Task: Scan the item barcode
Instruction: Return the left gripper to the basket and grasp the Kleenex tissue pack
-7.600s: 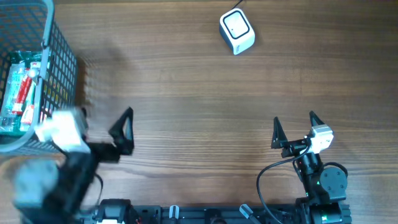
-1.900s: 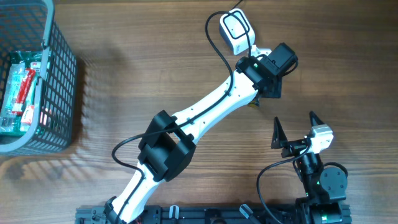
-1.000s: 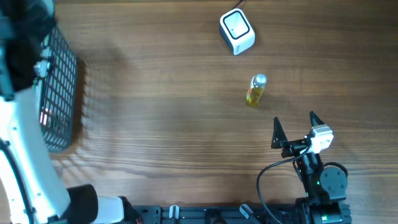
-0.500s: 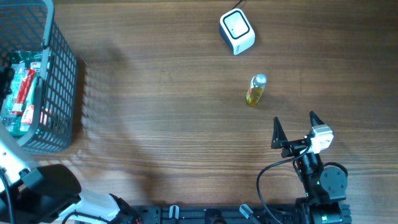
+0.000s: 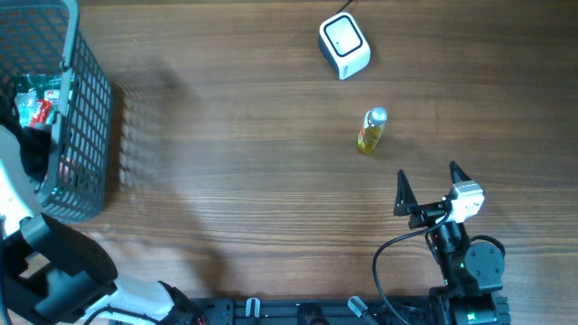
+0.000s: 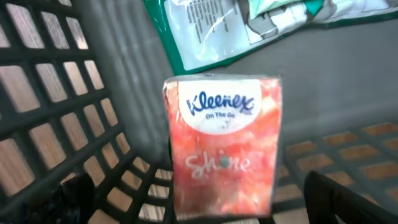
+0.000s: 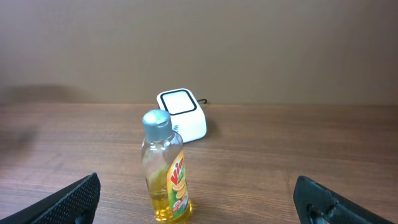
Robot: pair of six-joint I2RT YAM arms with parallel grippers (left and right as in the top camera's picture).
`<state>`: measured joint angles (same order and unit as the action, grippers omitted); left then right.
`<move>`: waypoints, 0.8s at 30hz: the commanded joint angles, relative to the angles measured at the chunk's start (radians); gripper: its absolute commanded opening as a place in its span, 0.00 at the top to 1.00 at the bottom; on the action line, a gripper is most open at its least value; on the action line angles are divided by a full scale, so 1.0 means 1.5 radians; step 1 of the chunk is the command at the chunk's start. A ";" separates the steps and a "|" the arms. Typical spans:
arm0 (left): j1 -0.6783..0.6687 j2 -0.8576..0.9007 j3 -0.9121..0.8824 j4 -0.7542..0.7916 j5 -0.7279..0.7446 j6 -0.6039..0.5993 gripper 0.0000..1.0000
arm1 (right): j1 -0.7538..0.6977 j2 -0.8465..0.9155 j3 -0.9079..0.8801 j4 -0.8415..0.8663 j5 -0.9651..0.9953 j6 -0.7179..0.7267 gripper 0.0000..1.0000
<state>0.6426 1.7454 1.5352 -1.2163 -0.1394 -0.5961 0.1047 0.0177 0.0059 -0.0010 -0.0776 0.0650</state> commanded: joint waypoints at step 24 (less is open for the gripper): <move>0.001 0.002 -0.161 0.176 0.011 0.010 0.48 | -0.003 -0.002 -0.001 0.002 0.006 -0.007 0.00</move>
<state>0.6445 1.7412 1.3136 -0.9592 -0.1139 -0.5823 0.1047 0.0177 0.0059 -0.0010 -0.0776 0.0650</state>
